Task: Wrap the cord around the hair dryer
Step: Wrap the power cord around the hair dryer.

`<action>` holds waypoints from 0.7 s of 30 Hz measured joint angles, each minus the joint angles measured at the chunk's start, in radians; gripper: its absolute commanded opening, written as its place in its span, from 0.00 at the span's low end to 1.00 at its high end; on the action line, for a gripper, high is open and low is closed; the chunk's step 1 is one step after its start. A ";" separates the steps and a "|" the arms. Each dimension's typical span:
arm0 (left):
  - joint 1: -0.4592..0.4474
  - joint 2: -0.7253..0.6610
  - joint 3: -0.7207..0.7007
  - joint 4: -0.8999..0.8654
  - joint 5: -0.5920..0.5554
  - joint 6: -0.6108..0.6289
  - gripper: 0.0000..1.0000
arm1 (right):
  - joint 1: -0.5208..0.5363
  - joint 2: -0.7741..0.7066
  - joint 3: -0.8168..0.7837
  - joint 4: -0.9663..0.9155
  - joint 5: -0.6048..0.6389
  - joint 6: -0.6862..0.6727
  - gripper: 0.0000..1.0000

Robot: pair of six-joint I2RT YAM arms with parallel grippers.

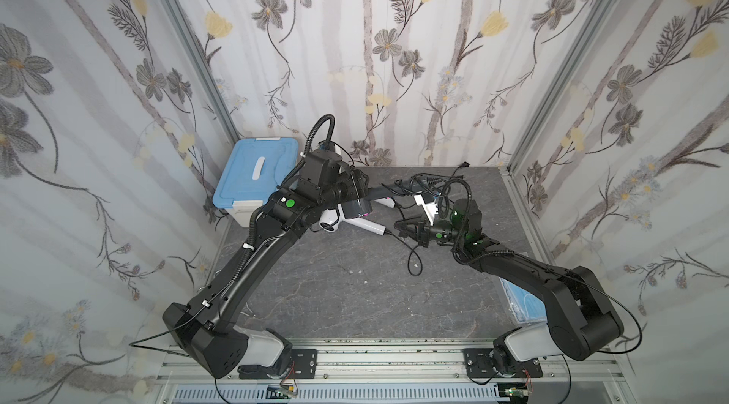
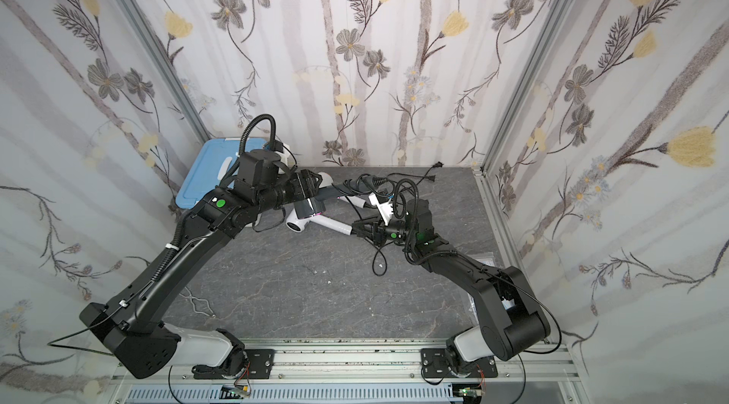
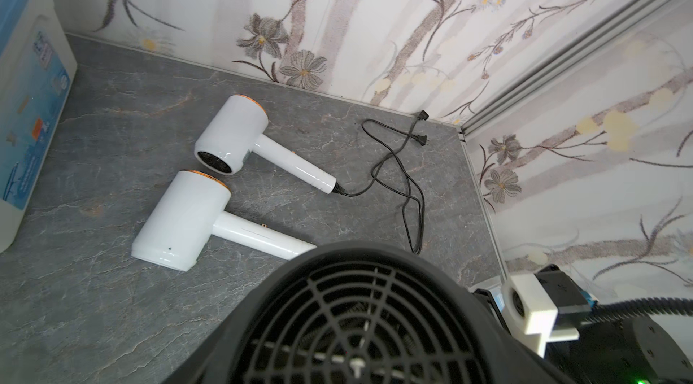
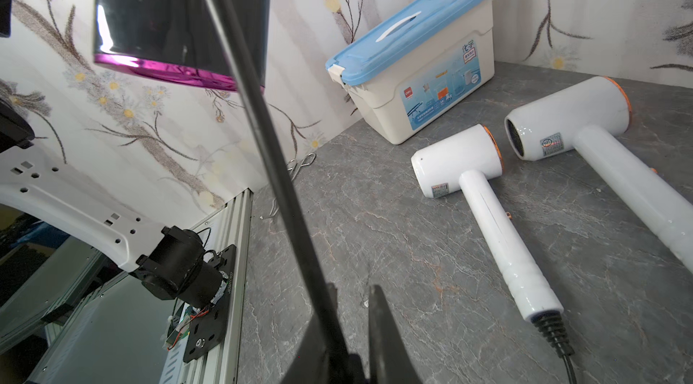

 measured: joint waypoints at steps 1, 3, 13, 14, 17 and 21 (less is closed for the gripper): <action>0.008 -0.006 -0.019 0.009 -0.011 -0.014 0.00 | 0.002 -0.012 -0.005 -0.024 0.014 -0.006 0.00; 0.019 -0.010 -0.050 0.024 -0.039 -0.037 0.00 | 0.011 -0.036 -0.011 -0.071 0.024 -0.013 0.00; 0.023 0.082 -0.182 0.066 -0.292 -0.126 0.00 | 0.094 -0.180 -0.134 -0.196 0.183 -0.013 0.00; 0.020 0.098 -0.192 0.066 -0.317 -0.134 0.00 | 0.105 -0.194 -0.139 -0.210 0.202 -0.013 0.00; 0.008 0.152 -0.201 0.067 -0.376 -0.143 0.00 | 0.146 -0.241 -0.134 -0.266 0.278 -0.014 0.00; -0.036 0.219 -0.189 0.071 -0.456 -0.140 0.00 | 0.207 -0.264 -0.036 -0.436 0.399 -0.050 0.00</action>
